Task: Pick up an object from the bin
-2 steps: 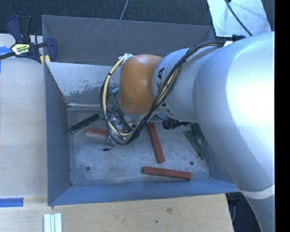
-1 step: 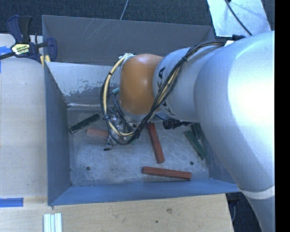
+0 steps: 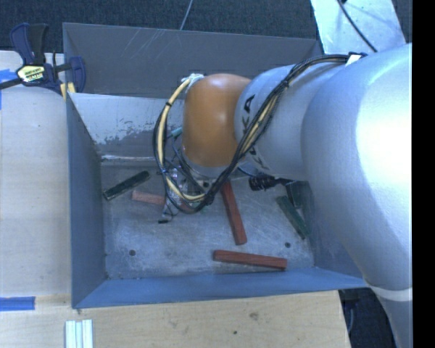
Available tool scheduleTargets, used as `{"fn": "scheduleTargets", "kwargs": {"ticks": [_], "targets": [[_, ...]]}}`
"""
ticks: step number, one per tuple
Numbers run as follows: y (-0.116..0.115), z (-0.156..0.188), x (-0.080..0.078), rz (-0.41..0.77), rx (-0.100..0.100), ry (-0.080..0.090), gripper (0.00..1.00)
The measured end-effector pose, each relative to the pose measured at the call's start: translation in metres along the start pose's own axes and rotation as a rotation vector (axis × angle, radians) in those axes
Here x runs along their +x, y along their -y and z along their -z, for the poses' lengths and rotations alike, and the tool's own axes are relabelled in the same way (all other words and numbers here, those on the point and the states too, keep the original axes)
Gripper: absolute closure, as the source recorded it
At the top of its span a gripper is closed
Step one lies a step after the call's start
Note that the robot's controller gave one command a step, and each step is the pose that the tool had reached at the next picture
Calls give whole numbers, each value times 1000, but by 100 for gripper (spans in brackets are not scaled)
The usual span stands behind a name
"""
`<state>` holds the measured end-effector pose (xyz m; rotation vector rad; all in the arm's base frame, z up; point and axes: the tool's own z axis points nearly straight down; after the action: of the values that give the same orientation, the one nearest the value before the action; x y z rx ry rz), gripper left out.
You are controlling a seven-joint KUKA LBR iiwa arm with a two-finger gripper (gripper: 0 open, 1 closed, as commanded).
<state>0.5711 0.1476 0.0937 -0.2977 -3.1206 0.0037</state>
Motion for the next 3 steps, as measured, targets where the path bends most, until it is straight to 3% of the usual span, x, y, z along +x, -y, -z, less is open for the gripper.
{"fn": "scheduleTargets", "kwargs": {"ticks": [2, 3], "targets": [[-1, 24, -3, 0, -6, 14, 100], [0, 28, -2, 0, -4, 9, 100]]}}
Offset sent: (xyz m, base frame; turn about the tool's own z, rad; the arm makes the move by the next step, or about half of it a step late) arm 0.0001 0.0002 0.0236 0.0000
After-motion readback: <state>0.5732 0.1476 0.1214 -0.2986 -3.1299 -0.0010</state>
